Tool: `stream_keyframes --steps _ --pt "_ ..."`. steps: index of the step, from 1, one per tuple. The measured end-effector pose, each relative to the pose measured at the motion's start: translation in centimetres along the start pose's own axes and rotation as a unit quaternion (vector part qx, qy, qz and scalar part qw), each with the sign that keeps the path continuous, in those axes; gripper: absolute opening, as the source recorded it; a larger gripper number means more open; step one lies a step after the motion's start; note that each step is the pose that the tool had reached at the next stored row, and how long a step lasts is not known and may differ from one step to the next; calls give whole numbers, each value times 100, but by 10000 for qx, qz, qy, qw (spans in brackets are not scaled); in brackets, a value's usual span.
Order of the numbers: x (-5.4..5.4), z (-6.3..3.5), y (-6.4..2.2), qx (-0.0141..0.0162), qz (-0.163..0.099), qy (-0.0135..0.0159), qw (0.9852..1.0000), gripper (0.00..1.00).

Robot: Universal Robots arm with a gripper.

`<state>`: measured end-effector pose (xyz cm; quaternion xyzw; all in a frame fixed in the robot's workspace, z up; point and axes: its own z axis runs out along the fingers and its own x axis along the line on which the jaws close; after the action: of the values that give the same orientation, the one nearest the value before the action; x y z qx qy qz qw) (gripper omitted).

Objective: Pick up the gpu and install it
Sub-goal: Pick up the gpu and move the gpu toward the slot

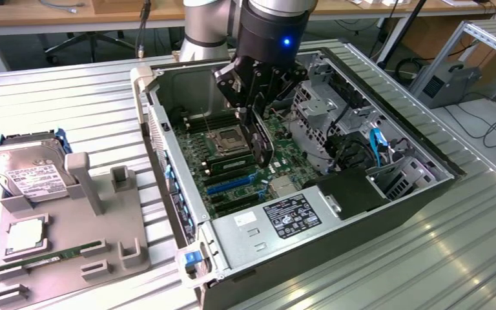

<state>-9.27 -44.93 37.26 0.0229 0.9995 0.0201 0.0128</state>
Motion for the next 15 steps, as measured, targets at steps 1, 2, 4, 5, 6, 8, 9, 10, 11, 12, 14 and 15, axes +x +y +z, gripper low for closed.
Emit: stream_keyframes --steps 1,2,4,5,6,8,9,10,11,12,14,15 --pt "0 2 0 0 -1 0 10000 26" --pt "-1 4 0 1 -3 0 10000 26" --pt "-2 8 0 1 -6 0 10000 26" --pt "-3 9 0 2 -7 0 10000 26" --pt "-3 11 0 2 -9 0 10000 26" --pt "-4 13 0 3 -11 1 10000 26" --pt "-4 15 0 3 -12 0 10000 26" --pt "-4 17 0 3 -13 0 10000 26" --pt "-5 22 -1 4 -16 0 10000 26" --pt "-6 26 -1 5 -19 0 10000 26" --pt "-6 29 -1 6 -20 1 10000 26" --pt "-6 31 -1 6 -22 1 10000 26"
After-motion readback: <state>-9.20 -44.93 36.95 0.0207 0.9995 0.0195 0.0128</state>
